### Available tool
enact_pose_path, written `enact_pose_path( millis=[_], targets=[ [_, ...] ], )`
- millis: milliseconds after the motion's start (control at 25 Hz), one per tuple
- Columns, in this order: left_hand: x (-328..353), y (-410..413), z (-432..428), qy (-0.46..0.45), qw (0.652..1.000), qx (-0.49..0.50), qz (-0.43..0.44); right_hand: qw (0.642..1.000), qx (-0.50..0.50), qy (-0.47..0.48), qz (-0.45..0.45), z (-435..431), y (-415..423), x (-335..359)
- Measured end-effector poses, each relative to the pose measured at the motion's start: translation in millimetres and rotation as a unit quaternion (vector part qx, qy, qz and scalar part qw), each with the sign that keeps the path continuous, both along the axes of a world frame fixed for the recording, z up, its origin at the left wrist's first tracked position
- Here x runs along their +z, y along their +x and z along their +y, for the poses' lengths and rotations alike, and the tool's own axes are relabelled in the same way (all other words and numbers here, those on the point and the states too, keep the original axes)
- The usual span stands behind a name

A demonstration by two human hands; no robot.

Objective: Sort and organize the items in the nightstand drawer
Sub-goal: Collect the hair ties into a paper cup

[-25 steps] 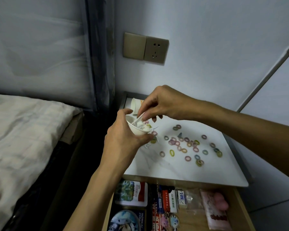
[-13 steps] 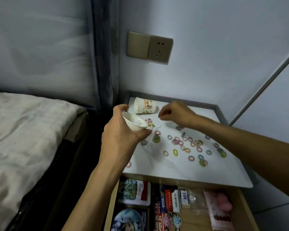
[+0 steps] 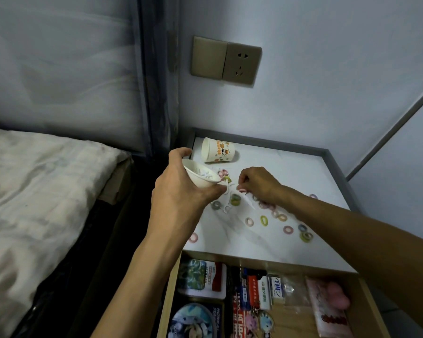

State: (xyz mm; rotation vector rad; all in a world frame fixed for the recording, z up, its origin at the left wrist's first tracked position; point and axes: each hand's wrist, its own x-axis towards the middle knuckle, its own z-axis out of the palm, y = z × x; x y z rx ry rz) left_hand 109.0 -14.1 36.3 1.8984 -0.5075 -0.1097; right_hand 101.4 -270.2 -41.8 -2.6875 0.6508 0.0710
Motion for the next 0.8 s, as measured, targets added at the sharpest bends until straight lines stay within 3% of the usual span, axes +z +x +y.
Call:
enact_pose_path(
  millis=[320,600,800],
  targets=[
    [2.0,-2.9,-1.9,-0.005,1.000,-0.001,0.009,0.989,-0.085,0.093,-0.075,-12.6,-21.9,25.4],
    [3.2,-4.9,-6.7,-0.009,1.000,-0.007,0.015,0.985,-0.167,0.041,0.015,10.6,-28.7,20.4],
    [3.3,-5.3,-5.0,-0.010,1.000,-0.007,0.011,0.985,-0.156,-0.051,0.052,21.1,-23.9,17.0]
  ],
)
